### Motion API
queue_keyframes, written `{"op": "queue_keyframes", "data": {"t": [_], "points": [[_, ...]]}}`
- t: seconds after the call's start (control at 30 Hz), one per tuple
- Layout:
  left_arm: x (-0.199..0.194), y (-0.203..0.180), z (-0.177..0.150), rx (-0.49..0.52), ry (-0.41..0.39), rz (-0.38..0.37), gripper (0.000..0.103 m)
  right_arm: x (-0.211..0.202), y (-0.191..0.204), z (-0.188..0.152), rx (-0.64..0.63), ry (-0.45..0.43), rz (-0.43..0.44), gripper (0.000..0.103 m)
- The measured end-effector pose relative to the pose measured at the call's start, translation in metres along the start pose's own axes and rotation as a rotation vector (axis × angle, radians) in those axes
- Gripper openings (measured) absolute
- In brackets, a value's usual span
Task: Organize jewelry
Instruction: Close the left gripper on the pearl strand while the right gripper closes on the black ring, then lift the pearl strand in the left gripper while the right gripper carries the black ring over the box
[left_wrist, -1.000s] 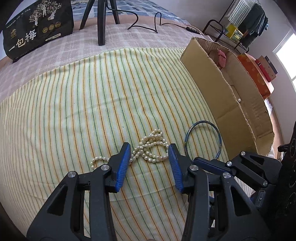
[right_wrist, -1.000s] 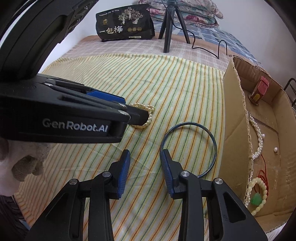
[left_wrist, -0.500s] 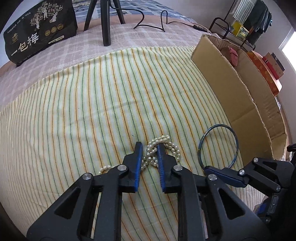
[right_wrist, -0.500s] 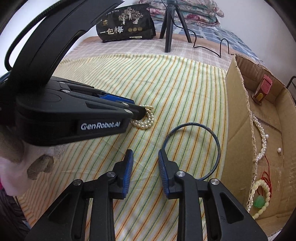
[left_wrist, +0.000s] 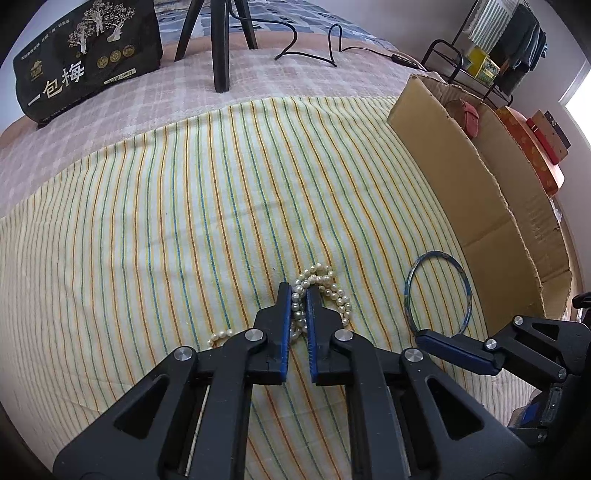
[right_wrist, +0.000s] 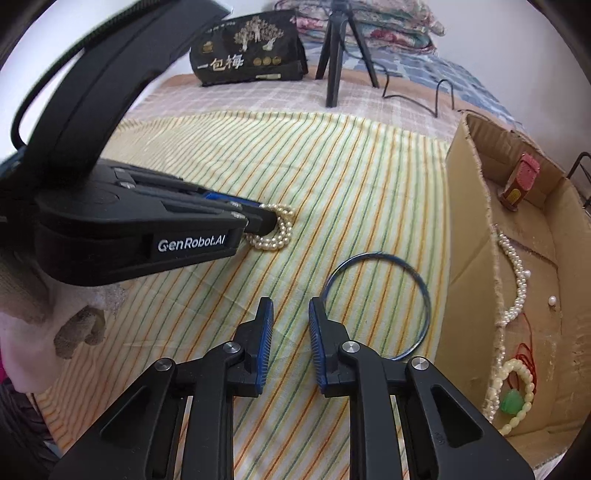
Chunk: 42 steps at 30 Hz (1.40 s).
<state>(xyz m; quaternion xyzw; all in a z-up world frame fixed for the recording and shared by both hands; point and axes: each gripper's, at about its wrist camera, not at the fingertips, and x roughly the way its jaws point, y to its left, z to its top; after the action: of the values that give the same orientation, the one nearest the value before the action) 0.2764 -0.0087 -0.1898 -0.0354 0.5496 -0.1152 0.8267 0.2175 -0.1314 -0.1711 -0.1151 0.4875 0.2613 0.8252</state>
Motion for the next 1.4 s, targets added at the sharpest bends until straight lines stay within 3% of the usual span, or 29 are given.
{"op": "queue_keyframes", "data": {"t": [0.13, 0.57, 0.7, 0.9, 1.4], "points": [[0.000, 0.000, 0.000, -0.002, -0.002, 0.001, 0.006, 0.000, -0.001, 0.001, -0.002, -0.009, -0.060, 0.018], [0.000, 0.001, 0.000, -0.011, -0.004, -0.006, 0.006, 0.012, 0.003, 0.003, -0.020, 0.042, -0.080, 0.018], [-0.002, 0.002, 0.000, -0.015, -0.007, -0.005, 0.006, 0.014, 0.003, 0.003, -0.013, 0.053, -0.026, 0.003], [-0.008, 0.007, -0.001, -0.035, -0.024, 0.006, 0.005, 0.012, 0.011, 0.001, -0.034, 0.048, -0.019, 0.003], [-0.067, 0.027, -0.002, -0.095, -0.140, -0.010, 0.005, -0.034, 0.015, 0.006, -0.039, -0.059, -0.003, 0.002]]}}
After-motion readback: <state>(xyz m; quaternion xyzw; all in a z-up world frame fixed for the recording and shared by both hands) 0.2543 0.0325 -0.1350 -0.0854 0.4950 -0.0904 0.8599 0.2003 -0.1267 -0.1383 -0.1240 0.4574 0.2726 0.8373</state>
